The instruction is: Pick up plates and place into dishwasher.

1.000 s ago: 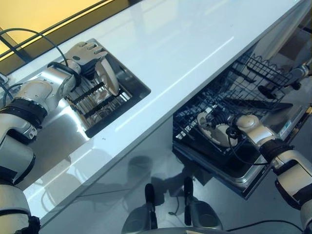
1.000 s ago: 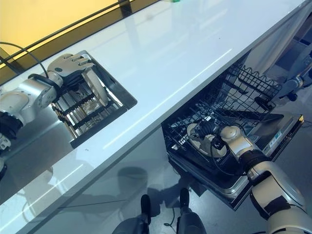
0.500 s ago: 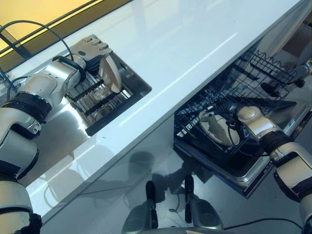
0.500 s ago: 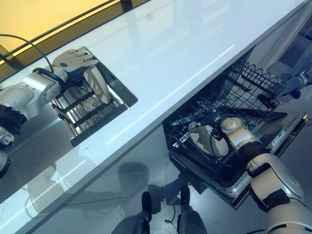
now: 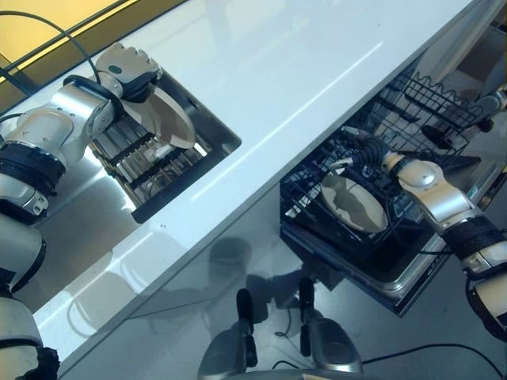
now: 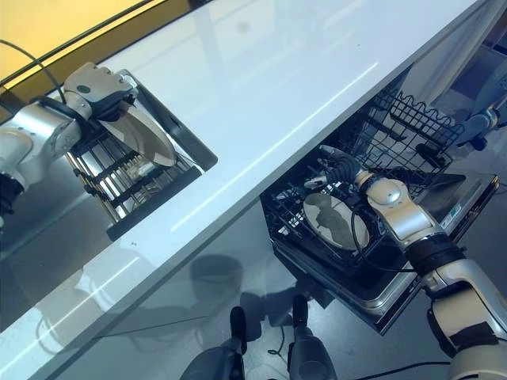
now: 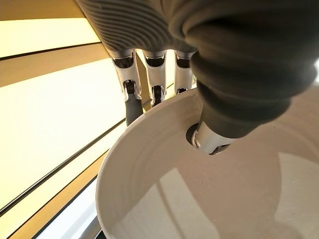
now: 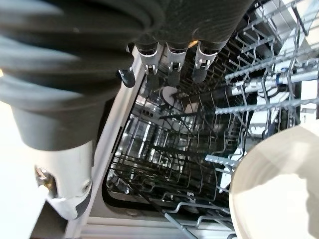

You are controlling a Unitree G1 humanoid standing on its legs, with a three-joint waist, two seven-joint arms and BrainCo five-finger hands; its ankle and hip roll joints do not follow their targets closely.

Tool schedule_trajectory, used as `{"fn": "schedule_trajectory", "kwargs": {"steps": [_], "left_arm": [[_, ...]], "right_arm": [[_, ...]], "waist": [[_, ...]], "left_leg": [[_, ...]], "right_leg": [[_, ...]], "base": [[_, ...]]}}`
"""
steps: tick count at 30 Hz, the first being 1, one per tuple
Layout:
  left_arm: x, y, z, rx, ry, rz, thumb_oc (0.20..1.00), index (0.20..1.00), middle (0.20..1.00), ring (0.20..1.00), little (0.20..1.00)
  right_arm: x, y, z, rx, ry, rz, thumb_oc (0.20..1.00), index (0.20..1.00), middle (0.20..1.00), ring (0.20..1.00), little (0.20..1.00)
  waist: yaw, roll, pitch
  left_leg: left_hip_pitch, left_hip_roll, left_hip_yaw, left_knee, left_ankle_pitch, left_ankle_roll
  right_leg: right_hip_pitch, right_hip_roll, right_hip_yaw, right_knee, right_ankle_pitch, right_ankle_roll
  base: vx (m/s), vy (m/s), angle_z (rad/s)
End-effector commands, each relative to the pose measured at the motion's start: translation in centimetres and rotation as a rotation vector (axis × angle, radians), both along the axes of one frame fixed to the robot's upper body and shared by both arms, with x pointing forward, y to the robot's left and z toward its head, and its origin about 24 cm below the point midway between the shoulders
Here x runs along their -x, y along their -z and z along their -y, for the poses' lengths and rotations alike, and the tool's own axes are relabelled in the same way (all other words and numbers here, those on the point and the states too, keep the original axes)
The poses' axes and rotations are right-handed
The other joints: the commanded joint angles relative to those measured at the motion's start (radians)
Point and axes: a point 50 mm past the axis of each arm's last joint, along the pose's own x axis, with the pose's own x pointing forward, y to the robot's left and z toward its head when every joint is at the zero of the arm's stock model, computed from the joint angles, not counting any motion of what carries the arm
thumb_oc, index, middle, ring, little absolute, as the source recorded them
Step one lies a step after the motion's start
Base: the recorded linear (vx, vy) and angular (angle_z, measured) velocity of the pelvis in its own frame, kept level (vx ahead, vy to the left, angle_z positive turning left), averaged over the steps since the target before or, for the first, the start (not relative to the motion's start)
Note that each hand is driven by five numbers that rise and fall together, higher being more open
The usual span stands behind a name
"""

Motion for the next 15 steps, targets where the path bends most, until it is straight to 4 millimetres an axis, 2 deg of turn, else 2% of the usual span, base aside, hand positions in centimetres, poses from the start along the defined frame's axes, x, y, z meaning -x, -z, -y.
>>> {"fn": "schedule_trajectory", "kwargs": {"steps": [1,7,10,12,15], "left_arm": [[1.1,-1.6,-2.5,0.048,-0.059,0.083,0.200,0.200,0.200,0.200,0.200],[1.5,-0.7,-3.1,0.068,-0.064,0.049,0.200,0.200,0.200,0.200,0.200],[1.9,-1.0,-3.3,0.168,-0.021,0.121,0.200,0.200,0.200,0.200,0.200],[2.4,-1.5,-3.5,0.303,0.040,0.217,0.200,0.200,0.200,0.200,0.200],[3.1,-1.6,-3.6,0.445,0.128,0.318,0.200,0.200,0.200,0.200,0.200]], "right_arm": [[1.4,-2.9,0.1,-0.018,-0.055,0.169,1.000,1.000,1.000,1.000,1.000],[2.5,-3.0,0.1,-0.025,-0.066,0.228,1.000,1.000,1.000,1.000,1.000],[2.9,-3.9,-0.1,-0.045,-0.083,0.305,1.000,1.000,1.000,1.000,1.000],[3.6,-4.8,-0.6,-0.086,-0.118,0.370,1.000,1.000,1.000,1.000,1.000],[4.4,-4.9,-1.5,-0.117,-0.164,0.420,1.000,1.000,1.000,1.000,1.000]], "waist": [[-0.028,-0.037,-0.028],[-0.034,-0.032,-0.056],[-0.030,-0.033,-0.076],[-0.024,-0.035,-0.094],[-0.013,-0.035,-0.118]], "left_leg": [[0.027,-0.050,0.018,0.007,-0.108,0.009],[0.063,-0.045,0.026,0.007,-0.118,0.012],[0.078,-0.043,0.026,0.007,-0.124,0.012],[0.087,-0.041,0.024,0.007,-0.126,0.012],[0.102,-0.038,0.024,0.007,-0.133,0.013]], "right_leg": [[0.028,-0.038,0.004,0.018,-0.089,0.084],[0.066,-0.033,0.007,0.019,-0.102,0.081],[0.085,-0.031,0.006,0.018,-0.110,0.082],[0.099,-0.030,0.006,0.017,-0.117,0.082],[0.119,-0.029,0.002,0.016,-0.127,0.081]], "base": [[0.04,0.010,-0.01],[0.03,-0.002,-0.02],[0.04,-0.030,-0.05],[0.06,-0.049,0.00],[0.07,-0.051,0.01]]}}
